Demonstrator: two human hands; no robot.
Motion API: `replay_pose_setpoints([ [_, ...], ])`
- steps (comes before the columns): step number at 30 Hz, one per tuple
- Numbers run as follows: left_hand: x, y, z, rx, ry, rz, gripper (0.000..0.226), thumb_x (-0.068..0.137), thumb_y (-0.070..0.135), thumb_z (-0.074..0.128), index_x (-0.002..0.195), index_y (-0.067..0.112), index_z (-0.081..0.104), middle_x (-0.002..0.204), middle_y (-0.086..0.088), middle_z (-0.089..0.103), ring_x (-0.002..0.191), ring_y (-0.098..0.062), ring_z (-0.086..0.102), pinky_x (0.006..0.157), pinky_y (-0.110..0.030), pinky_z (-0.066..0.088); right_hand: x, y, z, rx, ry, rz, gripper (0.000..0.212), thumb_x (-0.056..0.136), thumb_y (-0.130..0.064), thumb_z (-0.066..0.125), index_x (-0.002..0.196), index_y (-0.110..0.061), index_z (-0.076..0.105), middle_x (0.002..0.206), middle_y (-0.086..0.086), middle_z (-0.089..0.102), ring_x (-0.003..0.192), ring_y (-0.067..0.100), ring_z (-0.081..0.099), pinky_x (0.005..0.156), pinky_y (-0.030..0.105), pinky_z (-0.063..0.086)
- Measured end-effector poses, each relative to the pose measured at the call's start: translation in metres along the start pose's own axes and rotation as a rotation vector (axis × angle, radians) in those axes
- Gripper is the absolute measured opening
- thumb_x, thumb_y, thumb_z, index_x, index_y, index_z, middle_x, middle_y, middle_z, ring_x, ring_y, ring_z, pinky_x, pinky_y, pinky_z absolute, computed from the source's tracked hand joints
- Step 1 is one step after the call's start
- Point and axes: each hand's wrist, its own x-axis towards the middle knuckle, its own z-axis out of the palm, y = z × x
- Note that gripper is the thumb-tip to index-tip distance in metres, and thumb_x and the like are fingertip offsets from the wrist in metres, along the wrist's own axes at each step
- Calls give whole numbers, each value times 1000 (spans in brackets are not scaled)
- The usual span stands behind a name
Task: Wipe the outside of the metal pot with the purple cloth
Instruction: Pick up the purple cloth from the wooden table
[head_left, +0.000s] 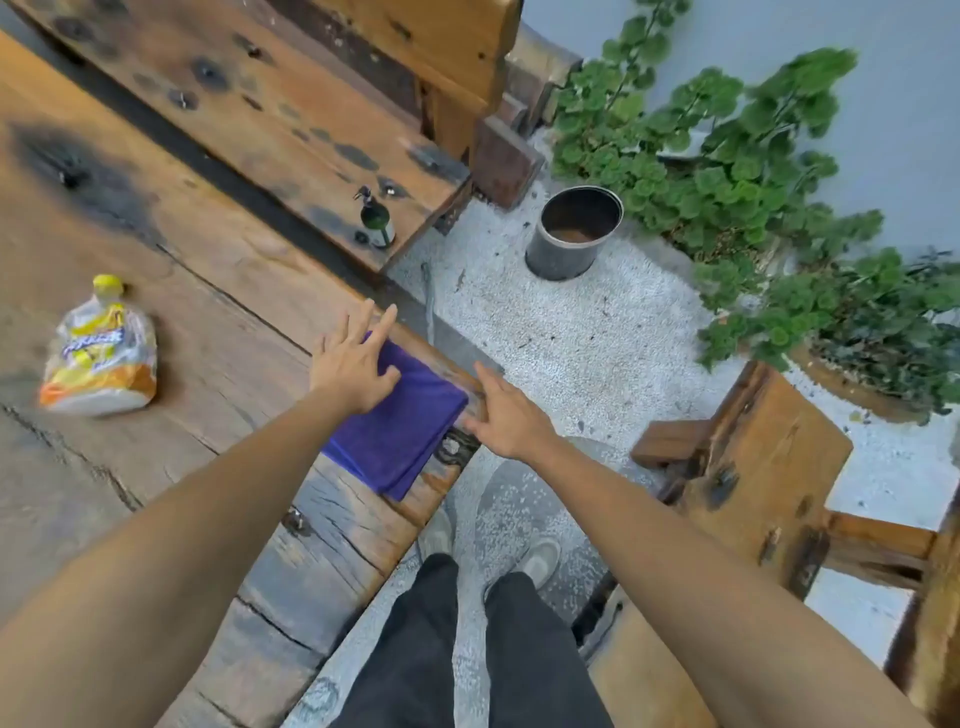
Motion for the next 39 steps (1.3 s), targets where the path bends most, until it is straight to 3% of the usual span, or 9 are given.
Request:
replay_pose_setpoints([
  [4, 7, -21, 6, -26, -85, -7, 93, 92, 38, 60, 159, 36, -4, 169, -6, 6, 152, -36, 15, 117, -55, 30, 18, -17, 15, 15, 53, 58, 81, 96, -40, 63, 162, -19, 20, 161, 11, 37, 143, 33, 42, 108, 45, 44],
  [8, 17, -31, 10, -98, -112, 38, 92, 89, 30, 65, 161, 26, 7, 154, -14, 31, 135, -38, 41, 106, -48, 44, 34, -27, 20, -85, 144, 92, 55, 97, -42, 63, 142, -15, 47, 141, 12, 46, 134, 32, 44, 98, 47, 52],
  [14, 36, -31, 5, -146, -141, 23, 78, 85, 21, 71, 154, 22, 34, 128, -18, 47, 121, -37, 49, 103, -45, 44, 47, -31, 19, 75, 93, 149, 45, 95, -29, 70, 134, -15, 53, 127, 9, 64, 115, 30, 63, 94, 46, 54],
  [20, 47, -25, -8, -162, -177, 50, 31, 79, 7, 72, 108, 13, 68, 121, -14, 47, 113, -32, 51, 95, -34, 44, 53, -31, 12, 212, 44, 235, 26, 91, -22, 71, 116, -15, 68, 109, 8, 72, 103, 30, 68, 93, 44, 56],
  [25, 53, -20, -27, -74, -218, 136, 21, 75, 2, 70, 75, 19, 58, 131, -7, 51, 124, -28, 48, 98, -39, 45, 50, -37, -3, 260, 38, 243, 6, 86, -20, 72, 90, -24, 70, 90, 0, 71, 92, 25, 70, 87, 41, 59],
  [27, 58, -19, -35, -83, -240, 184, 22, 71, 0, 70, 71, 17, 55, 117, -7, 61, 118, -29, 54, 91, -34, 46, 47, -36, -14, 292, 57, 249, 13, 84, -20, 73, 79, -29, 65, 83, -4, 70, 90, 23, 71, 87, 40, 59],
  [30, 61, -14, -48, -97, -274, 175, 25, 72, 4, 72, 70, 19, 52, 83, 0, 59, 97, -32, 62, 69, -29, 40, 40, -32, -32, 307, 94, 254, 21, 86, -21, 72, 72, -32, 60, 84, -7, 69, 90, 21, 70, 87, 38, 58],
  [36, 66, 17, -81, -66, -161, 202, 26, 79, 19, 79, 103, 22, 67, 98, -3, 70, 102, -27, 62, 76, -32, 46, 20, -27, -75, 239, 213, 240, 11, 89, -24, 66, 81, -30, 61, 97, 0, 73, 94, 24, 69, 84, 39, 58],
  [39, 68, 37, -103, -32, -134, 261, 15, 80, 23, 79, 94, 23, 75, 88, 0, 68, 97, -26, 65, 75, -34, 50, 7, -20, -98, 179, 300, 219, 3, 92, -27, 67, 95, -28, 68, 99, -3, 74, 97, 24, 68, 83, 39, 57],
])
